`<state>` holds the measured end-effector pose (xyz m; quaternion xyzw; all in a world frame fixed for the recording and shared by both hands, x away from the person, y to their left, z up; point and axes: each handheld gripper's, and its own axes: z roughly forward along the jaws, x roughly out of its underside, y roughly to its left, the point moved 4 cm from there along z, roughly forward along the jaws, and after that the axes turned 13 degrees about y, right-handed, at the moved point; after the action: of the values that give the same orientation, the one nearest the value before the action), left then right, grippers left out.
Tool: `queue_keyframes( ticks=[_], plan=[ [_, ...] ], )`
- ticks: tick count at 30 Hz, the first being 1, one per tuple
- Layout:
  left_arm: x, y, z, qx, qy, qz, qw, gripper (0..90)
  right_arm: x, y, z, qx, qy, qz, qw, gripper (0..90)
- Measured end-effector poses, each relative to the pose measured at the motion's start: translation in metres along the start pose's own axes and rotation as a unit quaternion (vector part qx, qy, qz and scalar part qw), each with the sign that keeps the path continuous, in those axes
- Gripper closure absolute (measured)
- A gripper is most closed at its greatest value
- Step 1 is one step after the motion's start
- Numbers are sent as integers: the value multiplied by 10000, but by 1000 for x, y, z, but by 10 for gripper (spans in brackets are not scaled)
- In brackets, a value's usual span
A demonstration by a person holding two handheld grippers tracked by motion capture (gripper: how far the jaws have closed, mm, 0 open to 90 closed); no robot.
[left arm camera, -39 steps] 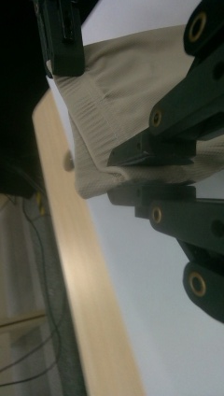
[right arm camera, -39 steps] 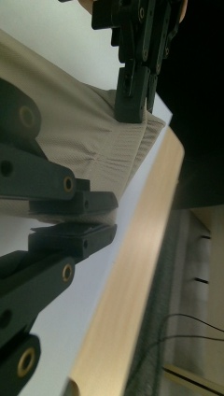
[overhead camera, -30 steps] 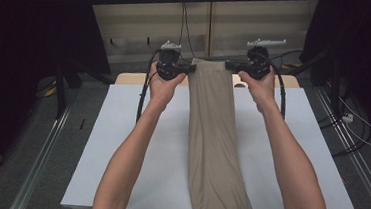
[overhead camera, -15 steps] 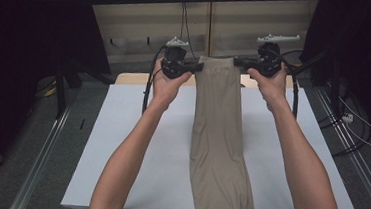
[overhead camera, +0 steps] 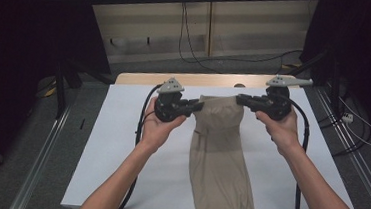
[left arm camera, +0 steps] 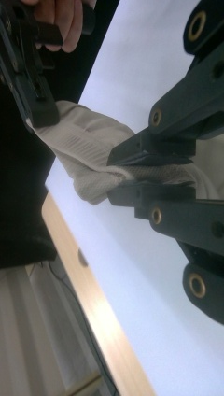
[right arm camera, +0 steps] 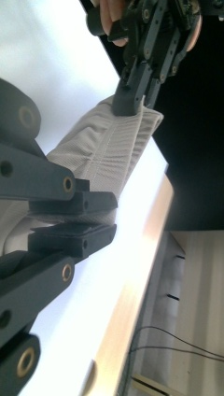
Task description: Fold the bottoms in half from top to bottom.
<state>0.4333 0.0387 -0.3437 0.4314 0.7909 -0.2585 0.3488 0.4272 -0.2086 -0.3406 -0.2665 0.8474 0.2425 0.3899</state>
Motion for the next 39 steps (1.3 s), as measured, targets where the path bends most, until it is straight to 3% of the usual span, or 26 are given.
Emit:
queue_keyframes(
  ticks=[6,9,12,16,20,23,24,25,27,28,29,32,34,35,37,39],
  plan=[
    [25,-34,-10,166,146,250,9994,811,38,30,-19,-73,100,-137,9998,843],
    [42,-51,-17,355,226,314,9986,810,57,44,-27,-238,152,-173,9995,842],
    [61,-66,-19,432,421,401,9974,810,77,57,-29,-412,321,-181,9985,841],
    [90,-83,-11,617,666,347,9953,807,104,66,-25,-571,645,-235,9960,840],
    [112,-95,0,701,988,554,9911,803,128,72,-21,-609,942,-268,9933,838],
    [128,-105,4,934,1302,475,9859,799,146,81,-21,-631,1201,-397,9900,834],
    [133,-110,6,928,1355,545,9849,799,151,85,-22,-627,1232,-469,9893,833],
    [137,-113,8,778,1426,705,9842,797,156,87,-23,-627,1282,-529,9884,832],
    [145,-120,13,941,1486,736,9817,789,166,90,-23,-595,1407,-512,9869,831],
    [149,-121,16,972,1583,809,9793,784,171,92,-22,-570,1533,-575,9849,829],
    [152,-125,18,956,1574,806,9796,776,175,93,-22,-551,1614,-615,9834,825],
    [155,-130,15,961,1722,1061,9746,732,182,98,-25,-572,1689,-623,9820,765],
    [153,-130,10,1131,1702,966,9741,661,181,101,-27,-711,1652,-667,9814,682],
    [152,-131,8,1166,1579,880,9766,638,179,101,-28,-767,1594,-623,9823,626],
    [148,-129,4,1178,1499,916,9774,599,175,101,-30,-792,1514,-594,9835,584],
    [141,-125,1,1250,1299,729,9809,504,169,99,-30,-768,1340,-510,9867,550]
  ],
)
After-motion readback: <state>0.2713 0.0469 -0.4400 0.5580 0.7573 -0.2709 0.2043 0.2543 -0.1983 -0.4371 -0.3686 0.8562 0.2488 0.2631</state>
